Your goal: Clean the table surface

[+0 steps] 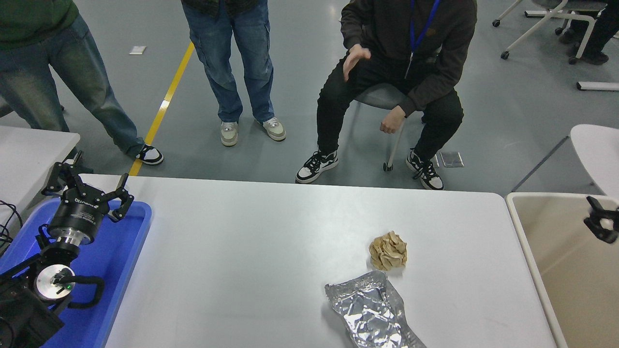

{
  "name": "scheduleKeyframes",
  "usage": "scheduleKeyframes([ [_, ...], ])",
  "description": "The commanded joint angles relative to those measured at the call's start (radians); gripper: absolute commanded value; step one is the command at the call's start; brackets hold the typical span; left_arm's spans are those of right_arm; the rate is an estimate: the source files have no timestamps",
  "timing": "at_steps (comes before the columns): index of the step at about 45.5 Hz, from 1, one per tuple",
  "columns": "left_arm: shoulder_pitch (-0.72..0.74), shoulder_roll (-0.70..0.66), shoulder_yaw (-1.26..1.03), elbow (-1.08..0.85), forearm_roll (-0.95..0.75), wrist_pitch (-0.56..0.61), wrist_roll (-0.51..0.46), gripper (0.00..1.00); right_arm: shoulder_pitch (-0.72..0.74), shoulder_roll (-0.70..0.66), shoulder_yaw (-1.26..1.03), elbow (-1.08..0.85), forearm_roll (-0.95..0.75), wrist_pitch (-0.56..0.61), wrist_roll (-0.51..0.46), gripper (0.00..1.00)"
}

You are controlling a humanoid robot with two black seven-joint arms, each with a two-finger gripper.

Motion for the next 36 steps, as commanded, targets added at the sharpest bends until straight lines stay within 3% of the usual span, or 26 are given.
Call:
scheduleKeyframes([
  [1, 0.001, 0.0, 0.0, 0.0, 0.0, 0.0, 0.0, 1.0, -0.04, 0.104, 0.061, 0.106, -0.057, -0.004, 0.001, 0.99],
  [19, -0.001, 0.0, 0.0, 0.0, 0.0, 0.0, 0.0, 1.0, -0.031, 0.161, 0.067, 0.118, -0.056, 0.074, 0.002, 0.99],
  [27, -0.001, 0.0, 0.0, 0.0, 0.0, 0.0, 0.0, 1.0, -0.057, 0.18, 0.093, 0.118, 0.029, 0.174, 0.007, 0.99],
  [36, -0.001, 0.0, 0.0, 0.0, 0.0, 0.0, 0.0, 1.0, -0.06, 0.185, 0.091, 0.104, 0.029, 0.172, 0.017, 0.99],
])
